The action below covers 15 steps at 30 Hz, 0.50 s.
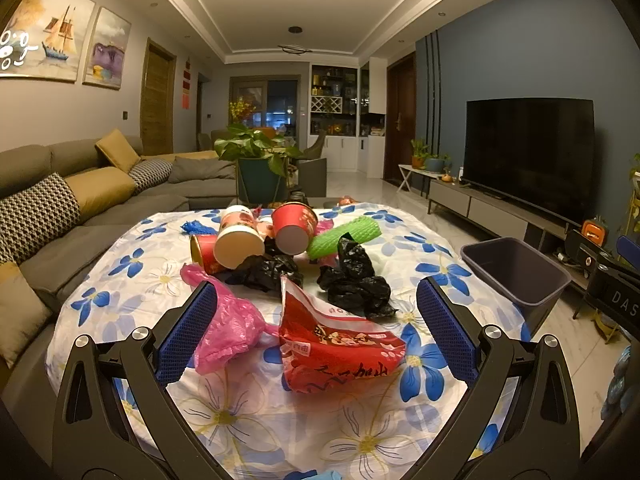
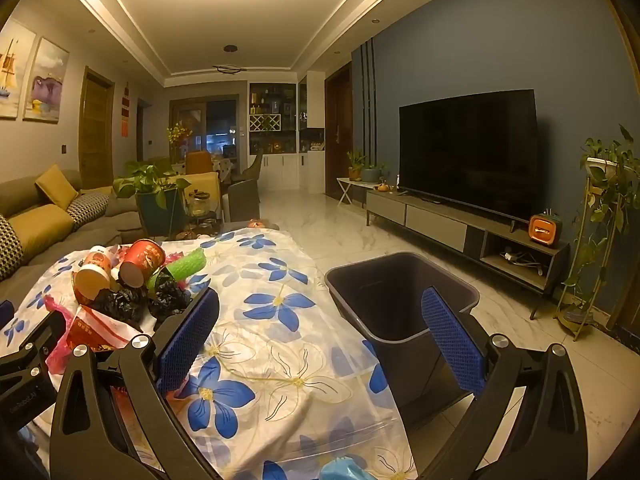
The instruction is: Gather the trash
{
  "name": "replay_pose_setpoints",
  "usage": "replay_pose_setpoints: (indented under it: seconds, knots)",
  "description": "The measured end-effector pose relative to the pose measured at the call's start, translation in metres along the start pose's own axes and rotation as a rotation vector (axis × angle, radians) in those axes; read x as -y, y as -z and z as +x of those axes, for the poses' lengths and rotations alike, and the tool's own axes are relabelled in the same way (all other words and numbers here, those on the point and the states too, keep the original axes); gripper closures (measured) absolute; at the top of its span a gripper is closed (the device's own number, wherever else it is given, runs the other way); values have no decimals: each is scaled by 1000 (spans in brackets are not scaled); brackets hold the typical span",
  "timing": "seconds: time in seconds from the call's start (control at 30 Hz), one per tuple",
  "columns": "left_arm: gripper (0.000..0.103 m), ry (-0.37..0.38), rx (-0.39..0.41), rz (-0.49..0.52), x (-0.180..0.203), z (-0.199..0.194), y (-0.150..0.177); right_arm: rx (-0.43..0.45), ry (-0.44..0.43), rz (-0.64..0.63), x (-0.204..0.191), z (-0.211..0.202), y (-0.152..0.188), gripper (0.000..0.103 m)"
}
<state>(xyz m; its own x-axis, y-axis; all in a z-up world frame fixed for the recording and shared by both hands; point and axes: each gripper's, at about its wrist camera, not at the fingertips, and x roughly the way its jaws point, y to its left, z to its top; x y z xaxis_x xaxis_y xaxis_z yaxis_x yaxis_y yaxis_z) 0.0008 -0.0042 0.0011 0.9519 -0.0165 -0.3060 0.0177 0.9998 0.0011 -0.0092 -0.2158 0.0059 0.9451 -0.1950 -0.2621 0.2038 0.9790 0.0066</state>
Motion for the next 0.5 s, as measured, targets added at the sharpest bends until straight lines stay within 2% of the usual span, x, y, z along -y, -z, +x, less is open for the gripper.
replay_pose_setpoints:
  seconds: [0.5]
  knots:
    - [5,4,-1,-3,3,-1,-1,1,1,2,5,-2,-3,5]
